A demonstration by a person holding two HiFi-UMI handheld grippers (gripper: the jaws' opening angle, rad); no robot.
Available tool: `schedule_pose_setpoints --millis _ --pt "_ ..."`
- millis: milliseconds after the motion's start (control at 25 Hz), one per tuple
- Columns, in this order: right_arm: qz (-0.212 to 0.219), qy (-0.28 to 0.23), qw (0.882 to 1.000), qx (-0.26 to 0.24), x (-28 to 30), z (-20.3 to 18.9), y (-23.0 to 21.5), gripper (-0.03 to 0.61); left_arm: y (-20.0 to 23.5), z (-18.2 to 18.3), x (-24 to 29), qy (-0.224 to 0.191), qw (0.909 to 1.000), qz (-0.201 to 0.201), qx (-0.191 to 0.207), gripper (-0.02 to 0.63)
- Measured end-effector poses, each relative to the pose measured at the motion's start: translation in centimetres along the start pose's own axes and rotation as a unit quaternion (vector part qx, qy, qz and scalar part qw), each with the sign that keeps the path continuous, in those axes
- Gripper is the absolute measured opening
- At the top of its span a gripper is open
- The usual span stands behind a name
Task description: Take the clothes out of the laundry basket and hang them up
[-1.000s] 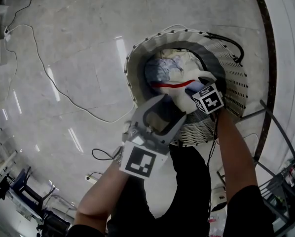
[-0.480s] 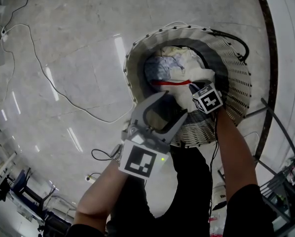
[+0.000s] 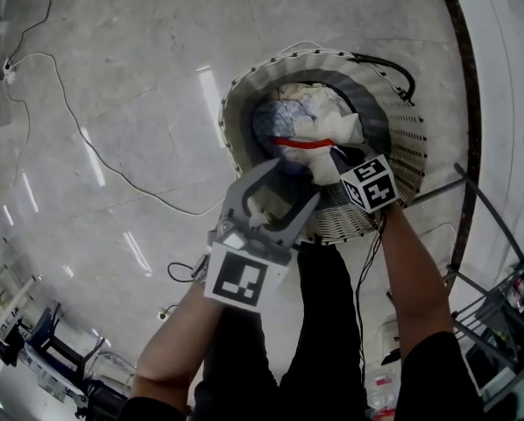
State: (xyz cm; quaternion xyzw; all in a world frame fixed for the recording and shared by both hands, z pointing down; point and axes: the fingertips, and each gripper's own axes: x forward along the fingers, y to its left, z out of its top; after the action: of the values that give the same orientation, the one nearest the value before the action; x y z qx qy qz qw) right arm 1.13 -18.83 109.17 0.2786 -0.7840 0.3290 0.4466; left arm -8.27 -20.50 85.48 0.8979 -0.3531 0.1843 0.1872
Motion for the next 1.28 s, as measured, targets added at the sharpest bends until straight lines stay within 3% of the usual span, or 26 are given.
schedule_pose_setpoints --millis 560,1040,1280 --pt "-0.01 -0.149 0.988 0.039 -14.4 8.5 3.6 0.02 -1.0 8.8 -3.6 -0.016 0.9998 0.01 -0.004 0.242" --pt "-0.013 -0.243 0.969 0.031 -27.4 17.1 7.0 0.018 -1.8 17.6 -8.1 -0.038 0.999 0.019 0.011 0.242" --pt "0.005 -0.286 0.958 0.002 -35.5 21.2 10.6 0.018 -2.2 21.5 -11.4 -0.05 0.9984 0.024 0.014 0.242"
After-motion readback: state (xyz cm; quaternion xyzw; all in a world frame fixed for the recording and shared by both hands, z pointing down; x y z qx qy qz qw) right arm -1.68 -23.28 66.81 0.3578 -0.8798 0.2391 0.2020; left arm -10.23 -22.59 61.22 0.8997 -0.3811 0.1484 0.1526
